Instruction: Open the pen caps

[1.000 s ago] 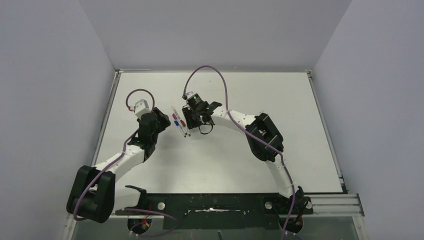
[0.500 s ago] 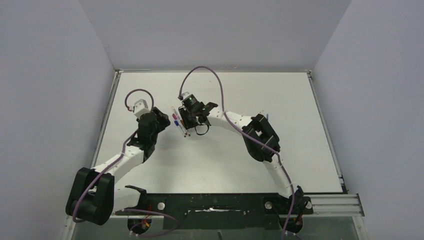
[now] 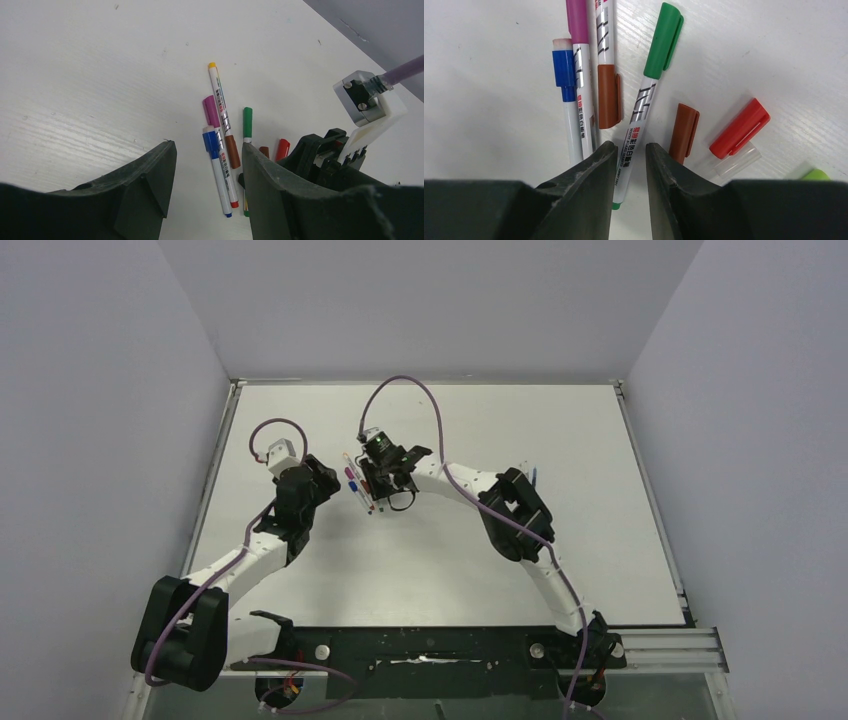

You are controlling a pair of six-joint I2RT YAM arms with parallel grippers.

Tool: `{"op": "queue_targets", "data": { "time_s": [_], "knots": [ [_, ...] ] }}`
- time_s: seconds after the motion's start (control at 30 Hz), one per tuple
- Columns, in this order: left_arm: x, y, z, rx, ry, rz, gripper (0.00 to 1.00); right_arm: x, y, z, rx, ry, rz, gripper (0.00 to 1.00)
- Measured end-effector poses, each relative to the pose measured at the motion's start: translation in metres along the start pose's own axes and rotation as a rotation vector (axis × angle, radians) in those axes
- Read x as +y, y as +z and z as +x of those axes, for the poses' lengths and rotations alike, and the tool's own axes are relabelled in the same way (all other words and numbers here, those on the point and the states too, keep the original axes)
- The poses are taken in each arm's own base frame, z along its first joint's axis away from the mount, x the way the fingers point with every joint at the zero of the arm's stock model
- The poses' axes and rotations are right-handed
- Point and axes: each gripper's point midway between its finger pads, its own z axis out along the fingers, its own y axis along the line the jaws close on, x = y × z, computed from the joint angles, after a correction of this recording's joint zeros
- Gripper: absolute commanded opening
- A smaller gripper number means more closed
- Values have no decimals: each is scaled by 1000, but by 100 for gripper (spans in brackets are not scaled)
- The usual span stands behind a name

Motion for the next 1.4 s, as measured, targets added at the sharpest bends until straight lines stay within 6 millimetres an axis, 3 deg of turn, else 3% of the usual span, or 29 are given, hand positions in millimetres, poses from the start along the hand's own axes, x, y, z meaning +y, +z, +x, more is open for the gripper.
{"op": "queue_targets", "data": {
  "time_s": [0.13,0.33,0.53,0.6,0.97,1.17,1.4],
  "knots": [
    [0,0,0,0,0,0,50,-2,0,-1,1,5,16,37],
    [0,0,0,1,0,1,50,-8,2,-4,-5,5,57,18],
    [-1,0,0,3,-1,4,50,-12,2,-4,-1,-5,104,13],
    [-1,0,1,3,0,4,50,-12,1,-3,-1,-14,120,1],
    [-3,0,1,5,-3,17,53,-13,-7,6,-7,-47,140,0],
    [-13,-6,-1,6,-21,75,61,-17,-41,25,8,-70,109,0],
    [-40,-17,-9,1,-68,205,67,-6,-120,19,-130,-57,-20,0]
  ]
}}
